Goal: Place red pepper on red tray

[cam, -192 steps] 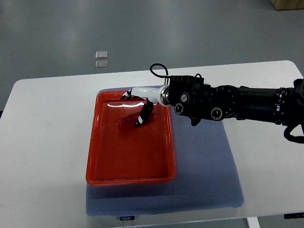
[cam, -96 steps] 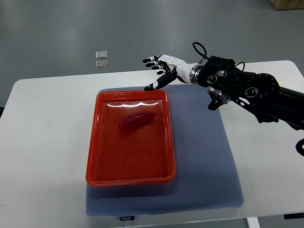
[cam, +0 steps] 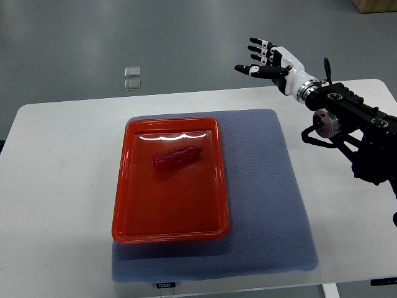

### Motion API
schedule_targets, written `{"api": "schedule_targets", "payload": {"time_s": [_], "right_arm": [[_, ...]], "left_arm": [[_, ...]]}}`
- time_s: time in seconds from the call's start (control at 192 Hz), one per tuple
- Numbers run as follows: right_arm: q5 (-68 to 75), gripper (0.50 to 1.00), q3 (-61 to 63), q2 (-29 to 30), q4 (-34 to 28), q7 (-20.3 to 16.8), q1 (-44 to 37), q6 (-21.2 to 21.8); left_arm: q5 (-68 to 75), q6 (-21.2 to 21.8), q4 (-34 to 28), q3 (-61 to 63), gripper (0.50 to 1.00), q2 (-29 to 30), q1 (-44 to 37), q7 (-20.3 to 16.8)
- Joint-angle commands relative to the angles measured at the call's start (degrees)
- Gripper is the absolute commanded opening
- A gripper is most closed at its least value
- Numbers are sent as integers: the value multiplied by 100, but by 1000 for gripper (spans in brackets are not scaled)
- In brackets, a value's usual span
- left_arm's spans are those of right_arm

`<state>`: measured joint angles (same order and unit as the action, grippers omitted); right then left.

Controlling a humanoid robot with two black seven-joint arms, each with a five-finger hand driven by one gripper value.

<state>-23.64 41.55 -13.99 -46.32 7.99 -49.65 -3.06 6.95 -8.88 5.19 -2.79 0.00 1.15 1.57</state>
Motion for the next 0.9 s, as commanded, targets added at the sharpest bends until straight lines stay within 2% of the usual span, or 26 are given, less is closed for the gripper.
{"api": "schedule_targets", "payload": {"time_s": [0.0,0.104,0.214,0.344,0.506,0.693,0.897], "right_arm": [[474,905,521,19,18,1,192,7],[976,911,767,80,106,1,280,-28],[1555,913,1110,370,466,1,350,-19],[1819,913,1400,432,853,1,394,-2],[2197,913,1506,458,967,10,447,77],[2382,913,1550,458,1099,308,491,525],[2312,915,1435,476,1134,326,605,754]], "left_arm": [[0,0,0,-2,1000,0,0,1],[0,0,0,-2,1000,0,0,1],[0,0,0,-2,1000,0,0,1],[0,0,0,-2,1000,0,0,1],[0,0,0,-2,1000,0,0,1],[0,0,0,-2,1000,0,0,1],[0,0,0,-2,1000,0,0,1]]}}
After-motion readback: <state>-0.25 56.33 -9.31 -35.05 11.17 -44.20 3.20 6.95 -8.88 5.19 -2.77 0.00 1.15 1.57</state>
